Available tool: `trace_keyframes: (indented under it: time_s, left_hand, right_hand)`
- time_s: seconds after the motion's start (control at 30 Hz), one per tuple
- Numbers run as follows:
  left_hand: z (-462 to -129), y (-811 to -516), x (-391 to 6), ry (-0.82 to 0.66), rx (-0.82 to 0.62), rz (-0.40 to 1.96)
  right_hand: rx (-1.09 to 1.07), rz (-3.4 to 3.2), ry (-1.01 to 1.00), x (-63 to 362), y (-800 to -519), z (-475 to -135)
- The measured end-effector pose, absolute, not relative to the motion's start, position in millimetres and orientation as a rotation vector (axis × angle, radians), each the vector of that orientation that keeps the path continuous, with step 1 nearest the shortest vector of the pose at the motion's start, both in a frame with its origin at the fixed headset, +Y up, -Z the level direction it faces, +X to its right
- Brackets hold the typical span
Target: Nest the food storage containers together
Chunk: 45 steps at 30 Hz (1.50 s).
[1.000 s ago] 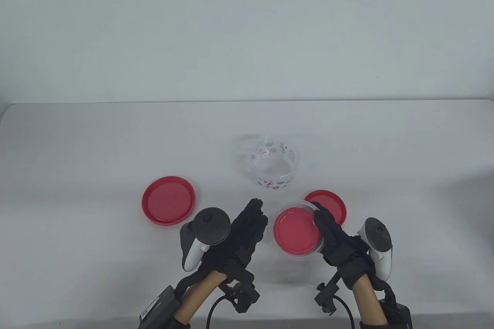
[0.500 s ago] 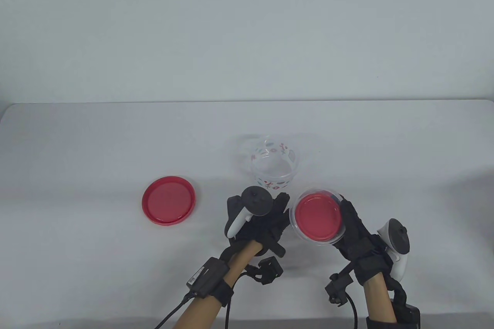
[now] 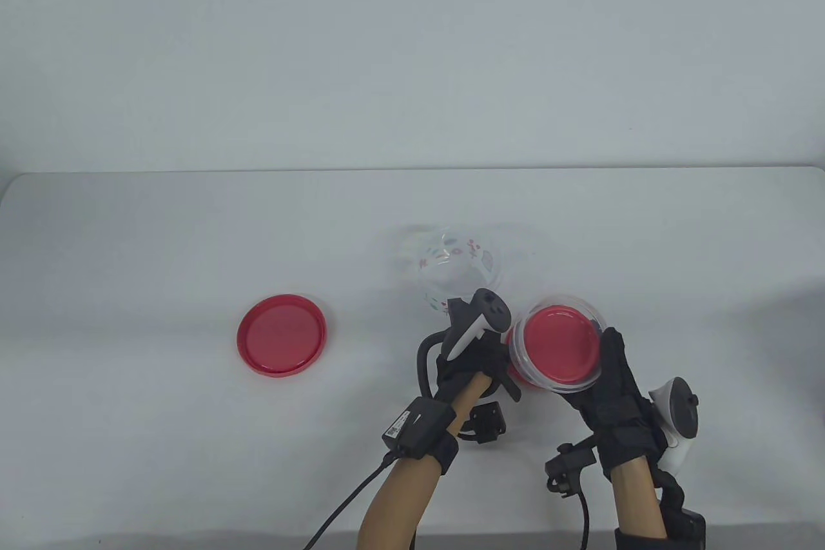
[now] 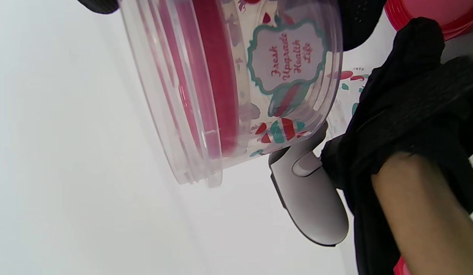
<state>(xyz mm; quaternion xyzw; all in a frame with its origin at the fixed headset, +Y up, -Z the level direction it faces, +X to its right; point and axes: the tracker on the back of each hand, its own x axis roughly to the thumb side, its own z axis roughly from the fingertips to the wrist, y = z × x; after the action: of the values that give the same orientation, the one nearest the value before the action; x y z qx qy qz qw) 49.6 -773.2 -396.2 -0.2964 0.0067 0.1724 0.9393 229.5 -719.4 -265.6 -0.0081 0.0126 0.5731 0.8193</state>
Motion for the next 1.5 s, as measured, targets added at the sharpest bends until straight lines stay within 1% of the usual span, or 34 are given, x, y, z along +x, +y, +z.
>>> trace_keyframes:
  time_s: [0.1,0.3,0.53,0.63,0.77,0.9,1.03,1.13,1.23,1.33,1.4,1.5]
  left_hand:
    - [-400.5,-772.9,53.7,0.047,-0.583,0.265]
    - [-401.3,-770.2,61.0,0.084,-0.539,0.196]
    - [-398.0,-772.2,60.7,0.049,-0.502,0.166]
    - [-396.2,-776.5,53.7,0.004,-0.523,0.192]
    - [-388.0,-775.3,36.6,-0.012,-0.537,0.338]
    - [-375.4,-762.1,14.0,0.004,-0.514,0.472]
    - [-360.4,-745.5,-19.0,0.027,-0.407,0.537]
    - [-353.4,-732.1,-43.8,0.042,-0.357,0.563]
    - [-348.9,-719.0,-68.6,0.068,-0.315,0.631]
    - [-340.7,-702.2,-95.4,0.041,-0.262,0.737]
    - [-334.0,-691.9,-110.0,0.034,-0.23,0.742]
    - [-322.9,-675.5,-126.4,0.003,-0.14,0.782]
  right_hand:
    - [-0.016,1.216,0.023,230.0,-719.0,-265.8]
    - [-0.016,1.232,0.037,227.9,-720.4,-266.3]
    - [-0.029,1.261,0.022,229.5,-722.3,-267.0]
    - [-0.027,1.262,0.022,228.8,-721.5,-266.7]
    - [-0.019,1.28,0.015,226.9,-721.4,-265.3]
    - [0.002,1.311,0.017,222.1,-719.4,-264.0]
    - [0.017,1.375,0.083,211.3,-723.7,-264.3]
    - [0.039,1.431,0.158,201.1,-727.4,-265.5]
    - [0.052,1.492,0.182,190.7,-728.1,-268.6]
    - [0.028,1.495,0.211,177.3,-731.2,-276.6]
    - [0.023,1.451,0.244,168.7,-732.7,-280.8]
    - [0.026,1.462,0.275,156.8,-732.5,-284.9]
